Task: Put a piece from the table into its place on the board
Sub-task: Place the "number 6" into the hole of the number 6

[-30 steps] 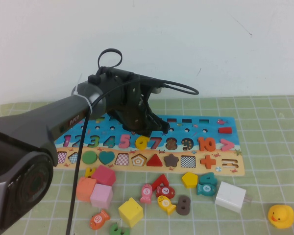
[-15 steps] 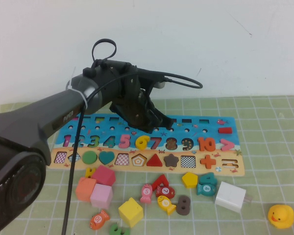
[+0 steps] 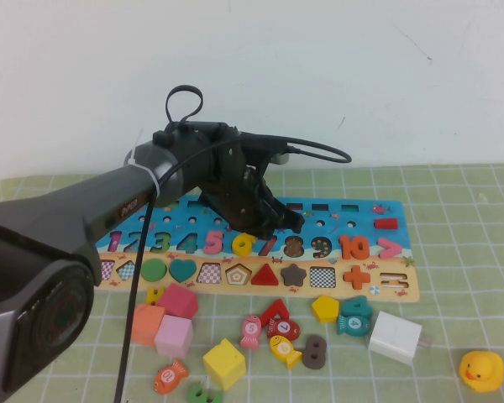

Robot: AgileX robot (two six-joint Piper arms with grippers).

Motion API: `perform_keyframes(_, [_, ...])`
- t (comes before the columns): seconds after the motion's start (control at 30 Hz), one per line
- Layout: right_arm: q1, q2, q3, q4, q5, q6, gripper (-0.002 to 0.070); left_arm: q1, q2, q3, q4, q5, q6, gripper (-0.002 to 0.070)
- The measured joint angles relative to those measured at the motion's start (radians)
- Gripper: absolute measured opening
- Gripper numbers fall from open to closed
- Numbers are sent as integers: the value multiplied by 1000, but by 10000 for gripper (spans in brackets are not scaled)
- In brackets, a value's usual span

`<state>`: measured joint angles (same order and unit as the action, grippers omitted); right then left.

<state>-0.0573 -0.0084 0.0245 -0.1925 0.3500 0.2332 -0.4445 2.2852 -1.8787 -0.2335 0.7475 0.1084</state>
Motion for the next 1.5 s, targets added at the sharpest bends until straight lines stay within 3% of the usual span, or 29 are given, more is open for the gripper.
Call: perform_keyframes(1.5, [0,0,0,0,0,0,-1,20,0,0,92,-1,-56,-1])
